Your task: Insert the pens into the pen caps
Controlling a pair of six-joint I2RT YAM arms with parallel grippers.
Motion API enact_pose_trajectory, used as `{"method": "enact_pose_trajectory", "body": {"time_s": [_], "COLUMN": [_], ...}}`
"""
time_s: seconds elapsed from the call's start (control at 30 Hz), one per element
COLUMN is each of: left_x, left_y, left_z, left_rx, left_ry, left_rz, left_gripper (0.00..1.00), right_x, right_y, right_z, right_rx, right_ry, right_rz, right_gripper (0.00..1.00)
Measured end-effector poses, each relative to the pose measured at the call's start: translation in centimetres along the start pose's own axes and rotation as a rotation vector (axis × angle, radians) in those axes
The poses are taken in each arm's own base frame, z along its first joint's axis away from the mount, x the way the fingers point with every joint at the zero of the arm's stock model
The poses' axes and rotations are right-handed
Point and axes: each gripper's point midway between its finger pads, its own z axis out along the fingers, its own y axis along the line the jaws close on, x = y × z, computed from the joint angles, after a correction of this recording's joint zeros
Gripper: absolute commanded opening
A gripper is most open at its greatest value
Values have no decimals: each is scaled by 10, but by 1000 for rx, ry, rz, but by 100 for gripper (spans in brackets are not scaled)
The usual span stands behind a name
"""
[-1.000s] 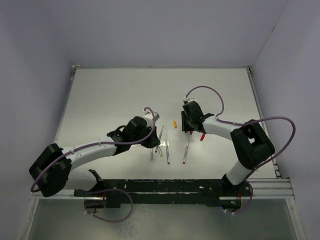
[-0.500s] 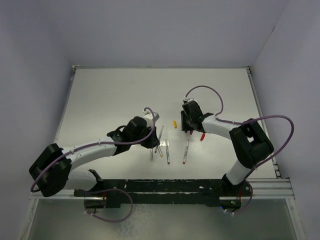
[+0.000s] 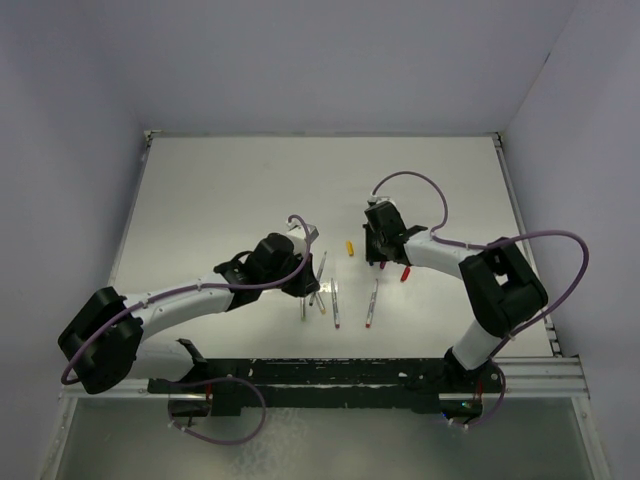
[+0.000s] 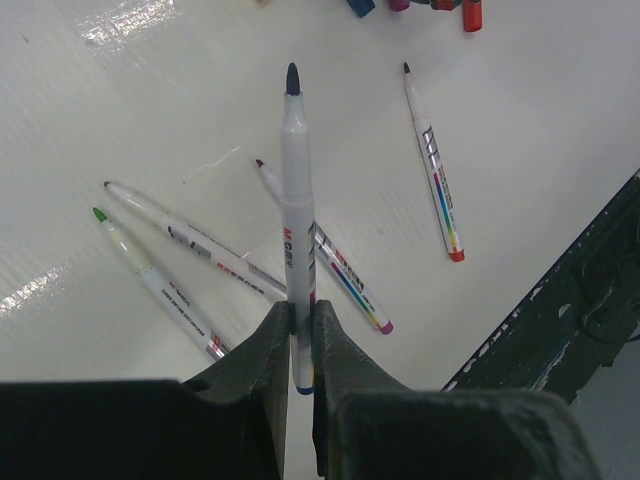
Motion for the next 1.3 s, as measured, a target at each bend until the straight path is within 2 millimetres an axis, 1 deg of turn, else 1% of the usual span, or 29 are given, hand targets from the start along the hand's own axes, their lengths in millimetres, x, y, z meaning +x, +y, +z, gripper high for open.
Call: {"method": "enact_pose_trajectory", "body": {"time_s": [0.27,0.37,0.4,0.47,0.53,0.6,0.67,0.73,0.83,0.93,1.03,1.1,1.2,1.3], "left_x": [-3,-4,-4,-6,-11,-22,-36,-53,-77,-96,-104,-109,-115,-119], "left_y": [0,1,1,0,-2,-8,-17,-28,-49,-67,-78,-84,-91,-98], "left_z": [-2,-2,-2,-2,-3,-3,-4,-5,-8,-12,-15,-17,-20,-23], "left_rx": [-5,-11,-11,-9,-4,7,26,61,129,198,246,277,311,347], "left_ry": [-13,-18,-19,-22,-32,-52,-79,-111,-164,-218,-249,-270,-295,-314], "left_rz": [1,1,2,3,10,18,33,51,71,85,83,72,56,43], "left_gripper": [0,0,0,0,0,0,0,0,0,0,0,0,0,0], "right_x": [4,6,3,-9,-31,-58,-89,-111,-139,-158,-175,-181,-186,-183], "right_y": [-2,-2,0,5,14,27,41,51,63,69,72,73,74,73], "right_z": [-4,-10,-13,-24,-39,-61,-87,-113,-157,-194,-229,-244,-260,-264], "right_rx": [3,-2,-11,-36,-75,-140,-213,-276,-373,-440,-491,-517,-552,-573], "right_ry": [22,35,31,-1,-61,-138,-242,-335,-478,-595,-704,-750,-805,-839], "right_rz": [-4,-15,-17,-22,-22,-18,-16,-16,-18,-13,1,8,20,33], "right_gripper": [0,0,0,0,0,0,0,0,0,0,0,0,0,0]}}
